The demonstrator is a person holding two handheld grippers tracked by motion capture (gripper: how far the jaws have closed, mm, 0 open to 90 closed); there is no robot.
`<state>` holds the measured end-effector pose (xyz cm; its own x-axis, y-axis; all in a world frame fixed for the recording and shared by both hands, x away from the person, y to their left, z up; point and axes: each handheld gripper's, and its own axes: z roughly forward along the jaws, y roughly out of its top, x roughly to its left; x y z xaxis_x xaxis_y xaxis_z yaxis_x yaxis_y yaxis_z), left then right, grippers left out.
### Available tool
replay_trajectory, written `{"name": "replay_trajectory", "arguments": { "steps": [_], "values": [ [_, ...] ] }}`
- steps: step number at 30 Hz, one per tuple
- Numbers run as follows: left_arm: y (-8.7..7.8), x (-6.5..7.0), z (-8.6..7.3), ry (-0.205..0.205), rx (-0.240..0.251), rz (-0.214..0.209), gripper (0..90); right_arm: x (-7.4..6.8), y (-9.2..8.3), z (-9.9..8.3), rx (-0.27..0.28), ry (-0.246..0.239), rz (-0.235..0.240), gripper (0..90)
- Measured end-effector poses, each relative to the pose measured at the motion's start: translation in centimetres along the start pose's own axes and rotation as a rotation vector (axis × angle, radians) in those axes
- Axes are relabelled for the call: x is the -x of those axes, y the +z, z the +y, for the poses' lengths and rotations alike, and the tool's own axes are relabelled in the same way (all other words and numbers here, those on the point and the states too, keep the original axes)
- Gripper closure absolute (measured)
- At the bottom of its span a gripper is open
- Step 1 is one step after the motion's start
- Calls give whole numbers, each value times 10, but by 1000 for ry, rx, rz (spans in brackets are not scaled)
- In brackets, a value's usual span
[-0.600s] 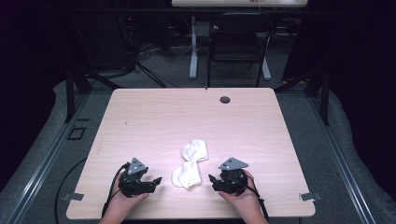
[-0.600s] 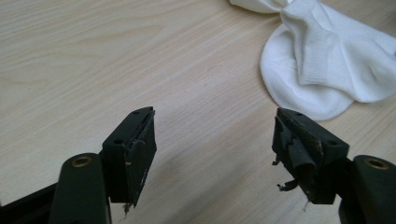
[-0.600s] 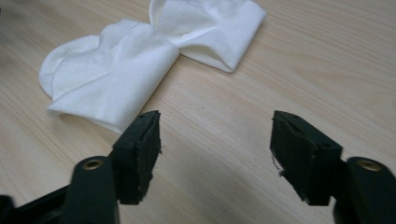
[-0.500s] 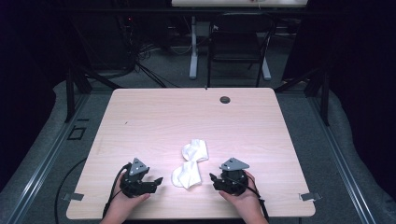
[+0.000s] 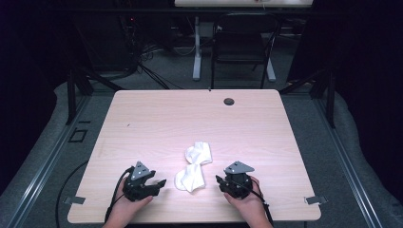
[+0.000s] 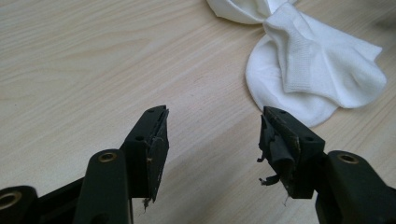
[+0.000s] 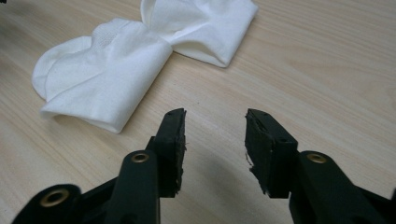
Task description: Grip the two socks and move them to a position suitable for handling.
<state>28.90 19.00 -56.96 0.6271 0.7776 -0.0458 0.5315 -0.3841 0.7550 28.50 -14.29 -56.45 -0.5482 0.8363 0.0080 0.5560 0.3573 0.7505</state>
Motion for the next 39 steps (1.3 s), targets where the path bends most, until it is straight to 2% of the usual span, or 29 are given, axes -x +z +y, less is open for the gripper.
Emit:
{"name": "replay_trajectory", "arguments": {
  "steps": [1,5,8,9,11,13,15,16,19,23,24,26,29,31,35,37,39],
  "values": [
    [0,1,1,4,0,0,422,0,0,0,-12,9,15,643],
    [2,3,2,-1,4,-1,440,-2,1,2,-14,10,28,676],
    [5,5,2,15,-4,13,454,-6,2,3,-16,-7,34,680],
    [6,5,3,22,-13,18,466,-9,2,4,-12,-26,23,680],
    [7,7,3,15,-11,21,472,-12,2,6,-3,-31,37,691],
    [8,7,3,26,-16,26,502,-13,2,6,-2,-35,41,703],
    [9,9,3,27,-17,32,518,-18,3,9,-7,-51,49,772],
    [10,9,3,42,-27,30,522,-19,5,9,-9,-58,52,790],
    [11,11,4,38,-20,31,529,-23,7,12,-22,-65,69,821],
    [12,15,7,31,-3,18,564,-26,7,16,-13,-64,86,826],
    [13,15,8,36,-4,9,585,-28,8,19,-14,-65,100,826],
    [16,15,9,15,-5,-24,605,-30,9,23,-14,-72,98,827],
    [17,17,10,18,-8,-40,630,-33,11,26,-11,-78,101,834],
    [18,18,11,26,-11,-52,638,-36,14,31,-17,-94,100,837],
    [21,23,13,56,-16,-48,621,-42,21,33,-7,-116,93,843],
    [25,26,13,76,-16,-47,619,-43,25,32,-19,-134,96,845],
    [26,27,13,76,-12,-47,655,-43,26,31,-17,-131,98,845]
  ]
}}
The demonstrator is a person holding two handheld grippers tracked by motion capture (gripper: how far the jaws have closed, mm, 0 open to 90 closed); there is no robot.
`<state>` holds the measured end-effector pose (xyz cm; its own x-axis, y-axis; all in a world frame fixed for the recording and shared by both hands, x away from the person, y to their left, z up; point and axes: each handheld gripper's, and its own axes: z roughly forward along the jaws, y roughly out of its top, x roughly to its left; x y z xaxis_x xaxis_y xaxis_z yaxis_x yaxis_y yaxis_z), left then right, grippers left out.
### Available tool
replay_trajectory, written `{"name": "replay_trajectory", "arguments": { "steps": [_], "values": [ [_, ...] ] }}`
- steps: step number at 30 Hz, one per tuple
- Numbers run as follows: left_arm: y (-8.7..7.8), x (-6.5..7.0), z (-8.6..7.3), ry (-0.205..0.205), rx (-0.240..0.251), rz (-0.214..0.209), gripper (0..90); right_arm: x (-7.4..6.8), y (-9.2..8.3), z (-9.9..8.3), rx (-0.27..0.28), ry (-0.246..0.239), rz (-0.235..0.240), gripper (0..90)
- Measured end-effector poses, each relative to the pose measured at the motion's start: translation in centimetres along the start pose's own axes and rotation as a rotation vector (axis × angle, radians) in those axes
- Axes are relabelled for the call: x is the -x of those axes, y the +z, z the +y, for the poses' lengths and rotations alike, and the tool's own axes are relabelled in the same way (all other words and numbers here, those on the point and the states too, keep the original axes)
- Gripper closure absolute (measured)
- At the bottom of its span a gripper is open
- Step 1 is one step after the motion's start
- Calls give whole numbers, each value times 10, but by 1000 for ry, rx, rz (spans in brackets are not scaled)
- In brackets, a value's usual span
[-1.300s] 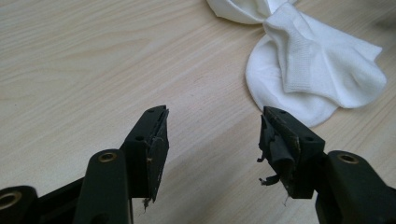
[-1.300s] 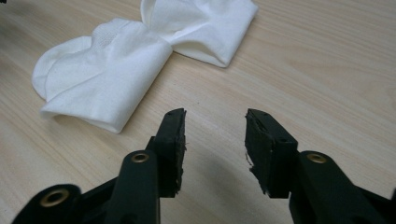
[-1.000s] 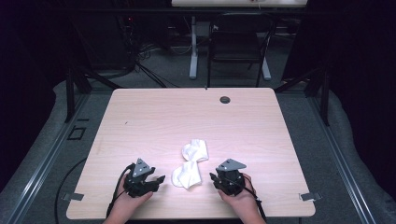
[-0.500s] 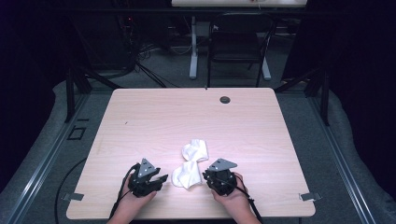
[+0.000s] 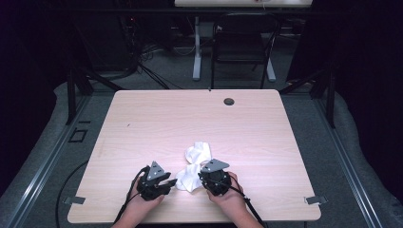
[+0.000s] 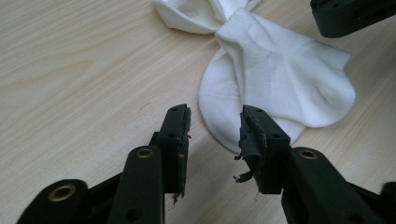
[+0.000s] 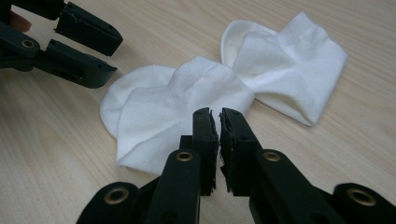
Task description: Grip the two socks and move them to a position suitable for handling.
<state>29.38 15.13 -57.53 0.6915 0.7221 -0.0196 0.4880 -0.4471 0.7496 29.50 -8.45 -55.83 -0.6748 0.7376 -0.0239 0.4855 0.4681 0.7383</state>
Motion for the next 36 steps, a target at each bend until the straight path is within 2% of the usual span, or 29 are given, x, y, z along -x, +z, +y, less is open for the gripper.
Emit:
{"name": "replay_trajectory", "arguments": {
  "steps": [6,7,11,19,20,28,29,36],
  "values": [
    [7,3,1,-11,-11,-6,709,0,6,-5,-23,-4,5,849],
    [8,2,1,-2,-18,-8,735,0,7,-7,-25,3,11,852],
    [10,3,1,-5,-30,-7,777,0,9,-8,-39,5,15,853],
    [9,5,0,16,-37,-18,863,-3,11,-11,-67,-25,21,867],
    [9,5,0,18,-42,-24,875,-4,12,-13,-54,-21,25,870],
    [7,8,0,30,-51,-33,893,-6,8,-15,-66,-31,31,874],
    [7,9,0,27,-49,-33,893,-8,9,-16,-52,-18,36,874],
    [2,12,-1,36,-82,-60,894,-11,5,-18,-65,-20,54,870]
  ]
}}
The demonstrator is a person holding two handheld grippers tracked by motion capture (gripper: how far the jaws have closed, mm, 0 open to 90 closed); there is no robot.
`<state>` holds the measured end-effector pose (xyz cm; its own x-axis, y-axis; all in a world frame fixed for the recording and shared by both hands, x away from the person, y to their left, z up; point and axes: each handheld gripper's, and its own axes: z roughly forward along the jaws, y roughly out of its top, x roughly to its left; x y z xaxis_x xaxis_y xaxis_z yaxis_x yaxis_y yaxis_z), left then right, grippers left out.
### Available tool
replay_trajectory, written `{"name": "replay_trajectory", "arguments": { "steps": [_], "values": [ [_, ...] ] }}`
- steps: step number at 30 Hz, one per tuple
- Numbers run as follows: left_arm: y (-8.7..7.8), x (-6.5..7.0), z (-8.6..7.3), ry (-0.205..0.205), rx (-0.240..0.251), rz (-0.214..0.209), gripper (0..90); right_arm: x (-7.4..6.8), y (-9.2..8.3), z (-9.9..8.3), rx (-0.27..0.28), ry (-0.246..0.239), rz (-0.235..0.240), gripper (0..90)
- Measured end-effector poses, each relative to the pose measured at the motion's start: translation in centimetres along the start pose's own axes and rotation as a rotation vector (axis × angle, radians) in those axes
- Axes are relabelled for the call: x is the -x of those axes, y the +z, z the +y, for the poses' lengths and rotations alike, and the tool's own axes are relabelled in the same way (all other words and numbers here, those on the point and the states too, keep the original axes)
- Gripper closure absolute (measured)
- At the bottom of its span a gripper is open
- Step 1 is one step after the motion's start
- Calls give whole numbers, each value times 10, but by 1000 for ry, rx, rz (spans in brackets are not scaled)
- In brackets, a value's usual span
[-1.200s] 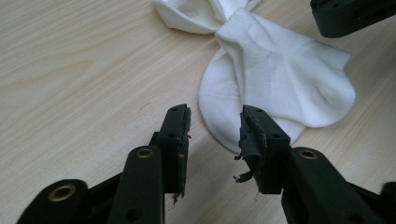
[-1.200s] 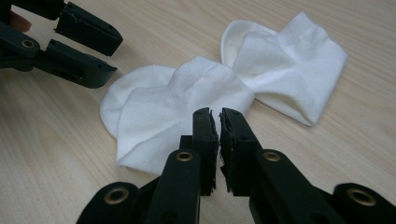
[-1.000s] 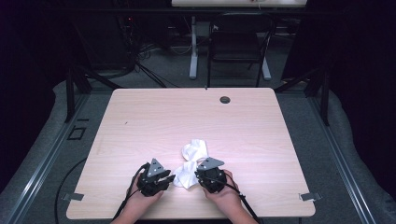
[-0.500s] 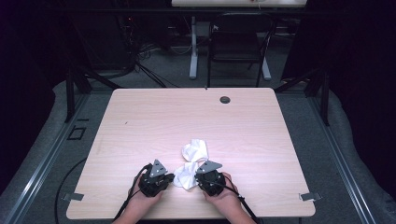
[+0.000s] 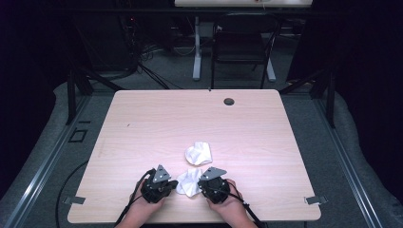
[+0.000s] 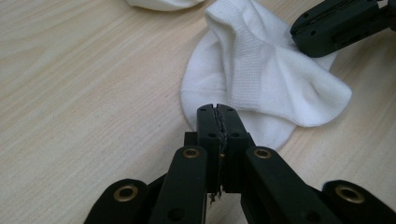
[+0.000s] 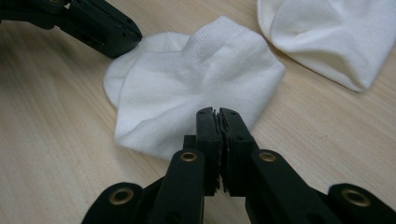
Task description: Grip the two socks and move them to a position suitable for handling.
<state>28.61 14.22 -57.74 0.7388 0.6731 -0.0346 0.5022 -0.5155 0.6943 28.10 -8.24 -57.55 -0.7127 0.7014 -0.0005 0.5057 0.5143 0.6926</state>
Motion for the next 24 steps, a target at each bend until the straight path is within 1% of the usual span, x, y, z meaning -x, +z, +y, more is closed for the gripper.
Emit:
{"name": "replay_trajectory", "arguments": {
  "steps": [2,3,4,6,8,11,13,17,19,21,22,24],
  "values": [
    [0,1,-1,-6,2,-2,894,-1,0,0,-1,3,1,870],
    [-1,2,-1,2,3,2,894,-1,-1,-1,-3,2,5,870],
    [-2,3,-2,2,-4,-5,894,-2,-1,-1,-4,3,5,870],
    [-4,4,-3,6,-7,-7,894,-4,-2,-2,1,7,13,871],
    [-7,8,-6,1,-12,-16,893,-8,-3,-3,-3,0,21,870],
    [-8,10,-7,7,-17,-17,893,-12,-5,-4,-13,-6,27,869],
    [-10,11,-9,5,-22,-19,893,-14,-6,-5,-16,-4,31,868],
    [-13,11,-11,-5,-28,-24,892,-17,-10,-6,-32,3,39,868],
    [-13,11,-11,-10,-30,-24,892,-18,-10,-6,-35,-3,41,869],
    [-15,10,-12,-9,-34,-27,892,-19,-12,-8,-37,-2,40,870],
    [-15,11,-12,-11,-40,-31,892,-20,-14,-10,-36,9,49,870],
    [-16,12,-13,-11,-39,-30,892,-22,-15,-11,-41,7,51,869]
  ]
}}
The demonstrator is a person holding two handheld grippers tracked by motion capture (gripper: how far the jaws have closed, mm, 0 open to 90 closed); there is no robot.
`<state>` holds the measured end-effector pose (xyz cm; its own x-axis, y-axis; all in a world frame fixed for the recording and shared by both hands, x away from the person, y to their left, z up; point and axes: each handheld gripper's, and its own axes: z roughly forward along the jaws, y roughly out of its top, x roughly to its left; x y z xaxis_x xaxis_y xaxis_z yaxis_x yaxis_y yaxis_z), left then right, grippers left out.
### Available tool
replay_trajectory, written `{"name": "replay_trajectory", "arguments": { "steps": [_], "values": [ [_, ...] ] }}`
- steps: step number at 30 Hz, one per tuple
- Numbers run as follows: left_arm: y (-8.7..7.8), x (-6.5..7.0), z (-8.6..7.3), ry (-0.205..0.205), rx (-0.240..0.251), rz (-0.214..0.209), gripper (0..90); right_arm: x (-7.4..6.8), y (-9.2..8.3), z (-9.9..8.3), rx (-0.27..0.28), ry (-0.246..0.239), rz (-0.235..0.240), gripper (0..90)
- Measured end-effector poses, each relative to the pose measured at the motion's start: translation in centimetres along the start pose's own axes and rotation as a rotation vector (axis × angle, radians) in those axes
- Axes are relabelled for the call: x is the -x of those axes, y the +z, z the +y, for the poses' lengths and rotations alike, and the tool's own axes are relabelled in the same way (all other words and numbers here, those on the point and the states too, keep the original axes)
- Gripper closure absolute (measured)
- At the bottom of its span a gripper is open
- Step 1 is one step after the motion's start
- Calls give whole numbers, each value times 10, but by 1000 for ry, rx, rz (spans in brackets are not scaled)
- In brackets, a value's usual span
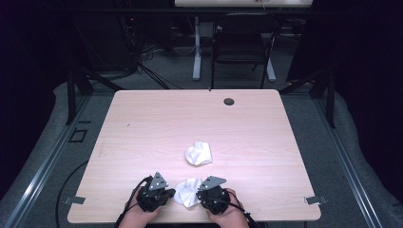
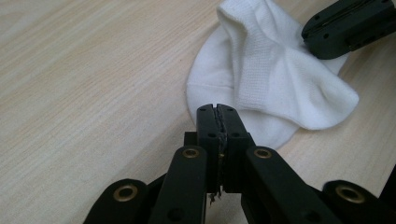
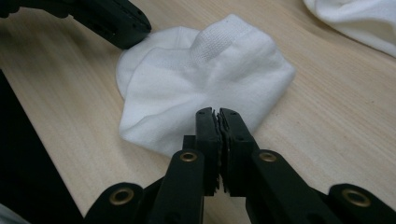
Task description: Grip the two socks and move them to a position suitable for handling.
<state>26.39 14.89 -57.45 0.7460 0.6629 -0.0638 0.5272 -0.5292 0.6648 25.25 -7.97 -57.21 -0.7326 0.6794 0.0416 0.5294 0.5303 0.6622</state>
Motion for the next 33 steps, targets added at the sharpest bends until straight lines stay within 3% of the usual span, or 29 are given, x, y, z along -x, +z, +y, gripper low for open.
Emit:
{"name": "replay_trajectory", "arguments": {
  "steps": [8,10,14,16,19,25,33],
  "values": [
    [-1,1,0,0,-8,-3,892,0,-3,1,-8,-3,0,853],
    [-1,0,0,0,-5,-5,892,-1,-6,5,26,23,4,841],
    [0,0,0,1,-8,-8,892,-7,-9,13,53,10,2,835],
    [0,0,0,1,-8,-8,892,-8,-9,15,40,-3,8,833],
    [0,1,0,4,-8,-6,891,-17,-5,20,45,-37,15,838],
    [0,0,1,3,-11,-10,891,-23,1,23,57,-10,48,806],
    [1,0,1,-6,-4,-17,889,-30,8,30,63,-26,61,800]
  ]
}}
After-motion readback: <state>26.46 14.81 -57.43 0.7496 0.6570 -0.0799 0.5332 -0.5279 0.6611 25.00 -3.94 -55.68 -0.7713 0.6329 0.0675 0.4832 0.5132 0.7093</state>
